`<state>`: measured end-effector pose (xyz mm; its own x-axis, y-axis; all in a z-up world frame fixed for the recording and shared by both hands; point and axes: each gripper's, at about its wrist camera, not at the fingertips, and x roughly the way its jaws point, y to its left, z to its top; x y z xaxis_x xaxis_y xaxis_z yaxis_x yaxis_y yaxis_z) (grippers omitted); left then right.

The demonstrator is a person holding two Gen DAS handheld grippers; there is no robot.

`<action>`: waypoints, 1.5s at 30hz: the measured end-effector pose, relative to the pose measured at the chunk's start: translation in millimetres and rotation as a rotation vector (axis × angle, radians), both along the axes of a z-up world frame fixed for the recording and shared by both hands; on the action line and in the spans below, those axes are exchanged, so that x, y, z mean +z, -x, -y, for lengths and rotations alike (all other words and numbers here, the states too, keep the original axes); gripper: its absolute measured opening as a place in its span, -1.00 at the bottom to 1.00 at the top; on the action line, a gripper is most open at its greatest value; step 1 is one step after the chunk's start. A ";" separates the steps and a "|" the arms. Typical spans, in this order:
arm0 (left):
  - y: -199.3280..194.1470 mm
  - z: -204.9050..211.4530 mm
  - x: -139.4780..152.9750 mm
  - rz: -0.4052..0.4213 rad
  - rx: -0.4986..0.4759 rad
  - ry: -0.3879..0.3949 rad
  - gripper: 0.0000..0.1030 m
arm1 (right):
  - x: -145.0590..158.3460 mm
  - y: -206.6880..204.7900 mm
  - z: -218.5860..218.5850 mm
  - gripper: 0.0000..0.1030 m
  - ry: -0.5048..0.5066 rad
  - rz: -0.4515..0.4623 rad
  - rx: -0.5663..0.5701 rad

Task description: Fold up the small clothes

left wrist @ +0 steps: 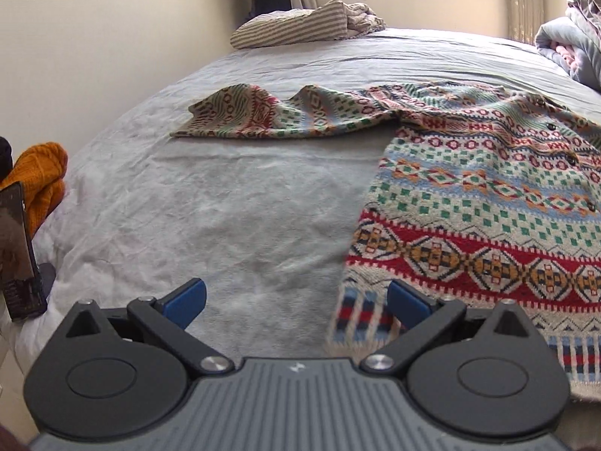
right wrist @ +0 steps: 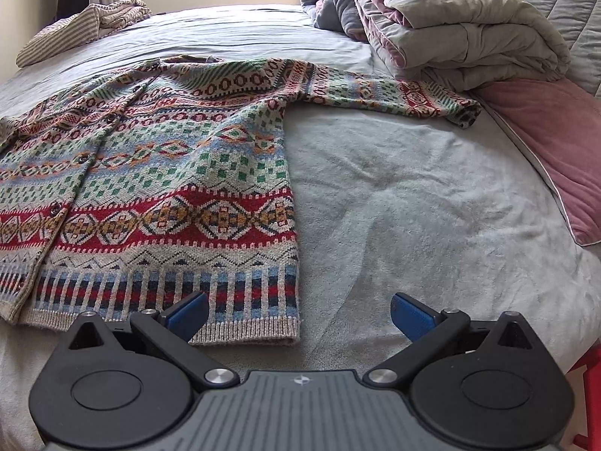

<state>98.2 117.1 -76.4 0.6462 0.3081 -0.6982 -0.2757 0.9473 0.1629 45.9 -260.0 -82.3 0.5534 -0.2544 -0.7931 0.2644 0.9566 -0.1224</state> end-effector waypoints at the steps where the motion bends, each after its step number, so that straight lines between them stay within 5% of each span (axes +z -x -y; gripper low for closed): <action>1: 1.7 -8.2 1.3 -0.005 -0.009 0.060 0.97 | -1.3 -0.8 1.0 1.00 -0.008 -0.005 0.001; 6: 8.3 -34.6 -4.4 -0.025 -0.112 0.402 0.75 | -6.5 -2.2 13.6 0.93 -0.108 -0.026 0.009; 9: 1.2 -46.8 -12.5 -0.038 -0.122 0.513 0.37 | -8.3 0.3 26.7 0.79 -0.177 -0.025 0.000; 14: -15.0 -62.7 -24.3 -0.053 -0.189 0.662 0.16 | -12.8 2.1 56.0 0.48 -0.354 0.014 -0.039; 18: -20.6 -67.8 -33.3 -0.084 -0.221 0.774 -0.79 | -14.8 -2.8 56.2 0.07 -0.386 0.035 -0.029; 19: -19.0 -68.1 -36.1 -0.090 -0.230 0.802 -0.89 | -14.7 -3.3 52.6 -0.29 -0.391 0.039 -0.009; 20: -16.3 -67.2 -35.8 -0.085 -0.237 0.798 -0.91 | -15.4 -3.7 49.5 -0.77 -0.420 0.042 0.019; 21: -13.1 -64.9 -32.7 -0.076 -0.245 0.777 -0.93 | -16.7 -4.3 46.7 -0.83 -0.467 0.043 0.048; 24: 0.2 -67.8 -14.5 -0.029 -0.248 0.745 -0.97 | -3.5 2.8 34.8 -0.86 -0.398 0.071 0.078; 31: 37.1 -81.9 28.2 0.019 -0.319 0.701 -1.00 | 46.5 39.0 49.4 -0.91 -0.443 0.182 0.078; 36: 54.5 -81.4 29.7 -0.031 -0.358 0.644 -1.00 | 52.1 55.9 46.7 -0.98 -0.387 0.150 0.092; 39: 52.6 -75.2 13.4 -0.132 -0.364 0.519 -1.00 | 43.1 52.2 48.5 -0.98 -0.348 0.107 0.085; 42: 50.8 -77.1 6.7 -0.147 -0.323 0.451 -0.98 | 33.7 46.5 57.9 -0.89 -0.345 0.078 0.051; 44: 49.6 -79.1 13.8 -0.107 -0.311 0.461 -0.50 | 35.2 42.7 66.6 -0.42 -0.321 0.093 0.018; 45: 47.7 -78.2 18.4 -0.085 -0.316 0.461 -0.03 | 37.0 41.2 71.2 -0.20 -0.307 0.108 0.006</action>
